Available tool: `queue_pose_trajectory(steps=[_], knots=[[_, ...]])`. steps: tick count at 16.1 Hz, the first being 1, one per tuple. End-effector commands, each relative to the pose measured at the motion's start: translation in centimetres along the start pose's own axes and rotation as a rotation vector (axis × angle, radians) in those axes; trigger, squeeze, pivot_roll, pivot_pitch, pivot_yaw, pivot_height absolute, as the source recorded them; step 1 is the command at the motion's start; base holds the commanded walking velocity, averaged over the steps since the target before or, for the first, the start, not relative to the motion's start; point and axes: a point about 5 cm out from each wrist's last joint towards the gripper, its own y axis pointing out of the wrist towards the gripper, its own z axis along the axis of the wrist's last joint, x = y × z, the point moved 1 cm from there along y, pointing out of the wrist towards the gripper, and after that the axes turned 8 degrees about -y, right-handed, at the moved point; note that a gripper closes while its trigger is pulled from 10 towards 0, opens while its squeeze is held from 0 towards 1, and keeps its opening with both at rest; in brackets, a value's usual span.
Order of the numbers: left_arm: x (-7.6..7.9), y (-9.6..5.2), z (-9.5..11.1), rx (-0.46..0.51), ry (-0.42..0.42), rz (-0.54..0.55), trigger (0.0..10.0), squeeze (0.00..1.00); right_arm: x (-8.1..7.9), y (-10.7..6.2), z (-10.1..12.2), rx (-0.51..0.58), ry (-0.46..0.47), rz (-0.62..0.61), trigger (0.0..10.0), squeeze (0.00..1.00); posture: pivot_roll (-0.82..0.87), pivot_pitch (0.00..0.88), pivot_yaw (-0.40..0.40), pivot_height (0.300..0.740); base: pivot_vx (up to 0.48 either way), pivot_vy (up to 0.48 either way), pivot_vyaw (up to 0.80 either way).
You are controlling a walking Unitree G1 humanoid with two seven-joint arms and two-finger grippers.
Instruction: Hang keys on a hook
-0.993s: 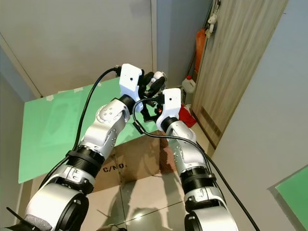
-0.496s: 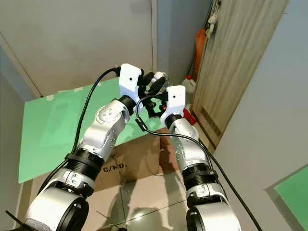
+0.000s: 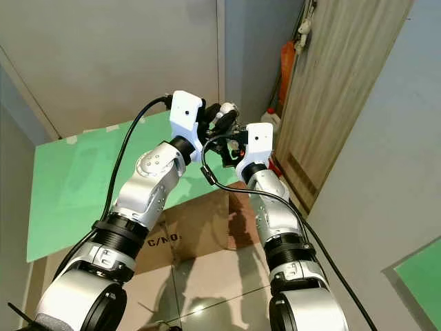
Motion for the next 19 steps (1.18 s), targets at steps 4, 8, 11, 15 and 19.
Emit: queue_pose_trajectory(steps=[4, 8, 11, 15, 19], knots=[[-0.25, 0.03, 0.59, 0.011, 0.013, 0.007, 0.0, 0.0, -0.34, 0.22, 0.41, 0.017, 0.03, 0.011, 0.0, 0.0, -0.05, 0.0, 0.064, 0.74, 0.0, 0.0, 0.0], [-0.36, -0.07, 0.51, 0.008, 0.015, 0.01, 0.0, 0.0, -0.76, 0.35, 1.08, 0.03, 0.101, 0.037, 0.0, 0.0, -0.05, 0.0, 0.066, 0.74, 0.0, 0.0, 0.0], [-0.29, -0.17, 0.41, 0.004, 0.027, 0.007, 0.0, 0.0, -0.85, 0.09, 0.55, 0.015, 0.071, 0.037, 0.0, 0.0, -0.06, 0.0, 0.069, 0.74, 0.0, 0.0, 0.0], [-0.28, -0.19, 0.36, 0.0, 0.034, 0.003, 0.0, 0.0, -0.99, -0.07, 0.45, 0.01, 0.079, 0.047, 0.0, 0.0, -0.06, 0.0, 0.071, 0.74, 0.0, 0.0, 0.0], [-0.45, -0.14, 0.44, 0.0, 0.036, 0.008, 0.0, 0.0, -0.9, -0.1, 0.36, 0.006, 0.071, 0.048, 0.0, 0.0, -0.05, 0.0, 0.071, 0.74, 0.0, 0.0, 0.0]])
